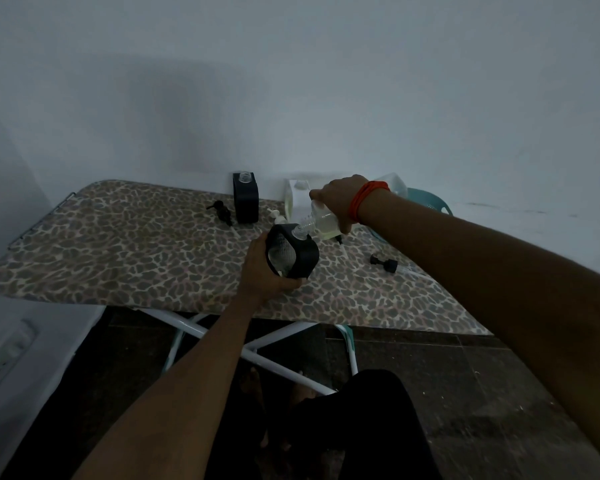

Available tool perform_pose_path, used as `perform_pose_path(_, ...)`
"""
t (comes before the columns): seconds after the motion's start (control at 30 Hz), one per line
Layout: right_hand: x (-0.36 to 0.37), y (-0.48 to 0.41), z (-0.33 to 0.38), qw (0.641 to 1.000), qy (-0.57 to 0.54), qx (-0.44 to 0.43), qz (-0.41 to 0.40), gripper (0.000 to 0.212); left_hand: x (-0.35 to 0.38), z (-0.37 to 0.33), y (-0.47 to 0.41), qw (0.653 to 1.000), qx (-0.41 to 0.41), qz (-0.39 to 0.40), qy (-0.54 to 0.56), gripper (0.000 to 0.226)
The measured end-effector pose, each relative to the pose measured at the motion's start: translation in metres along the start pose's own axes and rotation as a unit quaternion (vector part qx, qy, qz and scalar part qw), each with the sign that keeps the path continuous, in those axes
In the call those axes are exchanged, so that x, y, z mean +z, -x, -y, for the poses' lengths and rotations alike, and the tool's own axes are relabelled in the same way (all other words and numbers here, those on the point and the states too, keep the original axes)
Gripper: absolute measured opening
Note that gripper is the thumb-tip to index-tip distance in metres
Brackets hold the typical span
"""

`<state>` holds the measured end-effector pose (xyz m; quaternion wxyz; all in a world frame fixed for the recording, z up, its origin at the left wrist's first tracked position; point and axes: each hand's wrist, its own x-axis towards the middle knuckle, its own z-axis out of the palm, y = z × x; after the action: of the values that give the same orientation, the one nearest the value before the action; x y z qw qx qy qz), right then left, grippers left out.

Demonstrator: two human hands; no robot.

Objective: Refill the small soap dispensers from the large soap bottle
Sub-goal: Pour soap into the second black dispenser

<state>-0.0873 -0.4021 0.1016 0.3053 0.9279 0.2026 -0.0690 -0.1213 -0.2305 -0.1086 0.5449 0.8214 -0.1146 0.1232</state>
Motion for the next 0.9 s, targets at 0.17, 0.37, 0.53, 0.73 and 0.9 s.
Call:
perform_pose_path(0.17,0.0005,-0.0017,0.0004,1.0,-0.004,0.005,-0.001,0.087,-0.0001,-0.0004,-0.0004,1.0,0.002,0.001,0.004,0.116)
perform_pose_path(0.37,0.0019,-0.0039,0.0005,1.0,-0.01,0.005,-0.004,0.091,-0.0001,-0.0001,0.0004,1.0,-0.002,0.0,0.007,0.116)
perform_pose_path(0.53,0.0024,-0.003,0.0003,1.0,-0.007,0.004,-0.008,0.087,0.0,-0.0001,-0.0006,1.0,0.0,-0.002,-0.003,0.115)
perform_pose_path(0.73,0.0029,-0.0032,0.0003,1.0,-0.01,0.005,-0.008,0.084,-0.0001,0.0007,-0.0005,1.0,0.0,-0.003,-0.009,0.115)
perform_pose_path(0.9,0.0035,-0.0047,-0.0003,1.0,0.0,0.006,-0.011,0.091,0.0001,0.0012,-0.0011,1.0,0.007,-0.001,-0.008,0.114)
